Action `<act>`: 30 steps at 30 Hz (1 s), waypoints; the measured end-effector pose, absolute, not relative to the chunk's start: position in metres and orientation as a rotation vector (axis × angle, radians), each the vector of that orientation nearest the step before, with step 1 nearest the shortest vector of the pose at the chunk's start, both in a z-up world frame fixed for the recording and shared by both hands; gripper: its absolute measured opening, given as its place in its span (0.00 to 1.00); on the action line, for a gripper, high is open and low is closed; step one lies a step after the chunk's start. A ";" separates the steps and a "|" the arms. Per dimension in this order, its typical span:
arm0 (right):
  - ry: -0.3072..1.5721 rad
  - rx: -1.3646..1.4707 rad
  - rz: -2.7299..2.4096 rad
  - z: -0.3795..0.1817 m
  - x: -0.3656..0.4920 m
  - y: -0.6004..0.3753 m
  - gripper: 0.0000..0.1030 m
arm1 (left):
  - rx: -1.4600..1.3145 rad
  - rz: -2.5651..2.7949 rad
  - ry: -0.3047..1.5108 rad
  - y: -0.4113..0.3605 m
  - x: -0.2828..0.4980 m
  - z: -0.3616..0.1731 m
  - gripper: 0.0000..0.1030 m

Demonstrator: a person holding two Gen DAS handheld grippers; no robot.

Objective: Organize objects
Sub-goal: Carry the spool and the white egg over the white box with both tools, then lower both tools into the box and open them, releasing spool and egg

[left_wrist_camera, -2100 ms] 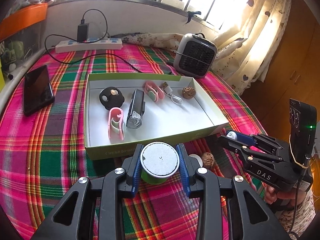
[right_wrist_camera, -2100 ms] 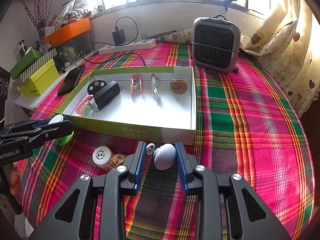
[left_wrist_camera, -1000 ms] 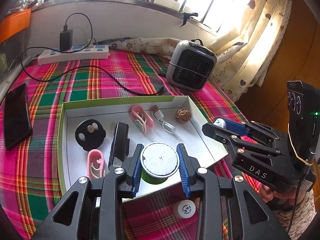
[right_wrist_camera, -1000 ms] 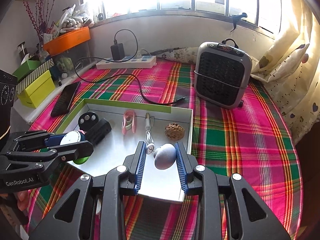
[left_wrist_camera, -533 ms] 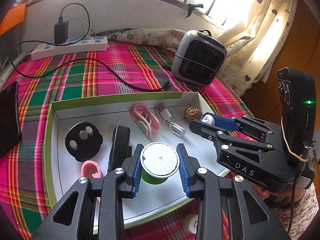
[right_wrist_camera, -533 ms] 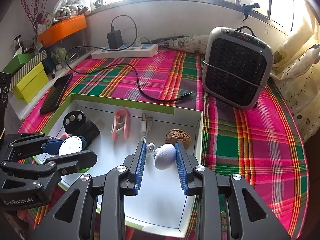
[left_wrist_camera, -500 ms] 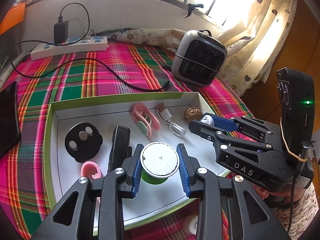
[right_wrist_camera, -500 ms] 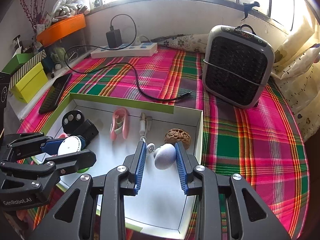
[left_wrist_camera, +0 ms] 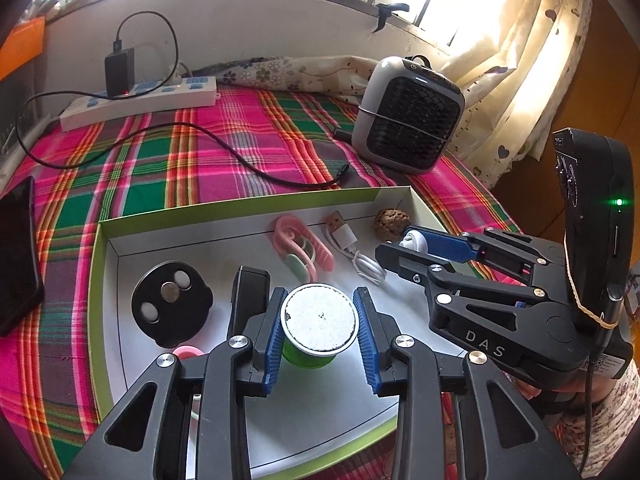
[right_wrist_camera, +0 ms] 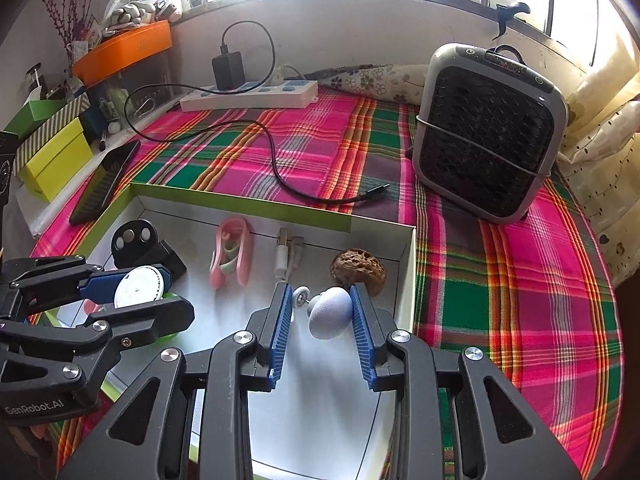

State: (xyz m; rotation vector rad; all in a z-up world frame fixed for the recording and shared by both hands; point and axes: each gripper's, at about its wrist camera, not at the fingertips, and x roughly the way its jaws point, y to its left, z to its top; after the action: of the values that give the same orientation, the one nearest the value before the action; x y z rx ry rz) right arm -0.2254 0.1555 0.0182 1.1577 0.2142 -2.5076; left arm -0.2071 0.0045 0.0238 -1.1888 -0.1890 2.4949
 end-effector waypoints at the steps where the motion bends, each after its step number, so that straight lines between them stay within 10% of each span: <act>1: 0.219 1.154 -2.509 0.018 -0.226 0.154 0.30 | -1.190 2.499 -0.194 0.003 -0.208 0.024 0.30; 30: 0.285 1.128 -2.530 0.010 -0.231 0.144 0.30 | -1.182 2.566 -0.190 -0.012 -0.216 0.023 0.30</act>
State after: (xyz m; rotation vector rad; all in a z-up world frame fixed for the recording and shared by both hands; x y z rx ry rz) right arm -0.2313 0.1439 0.0096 1.1275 0.2847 -2.5302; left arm -0.2164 -0.0117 0.0233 -1.1817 -0.1895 2.5662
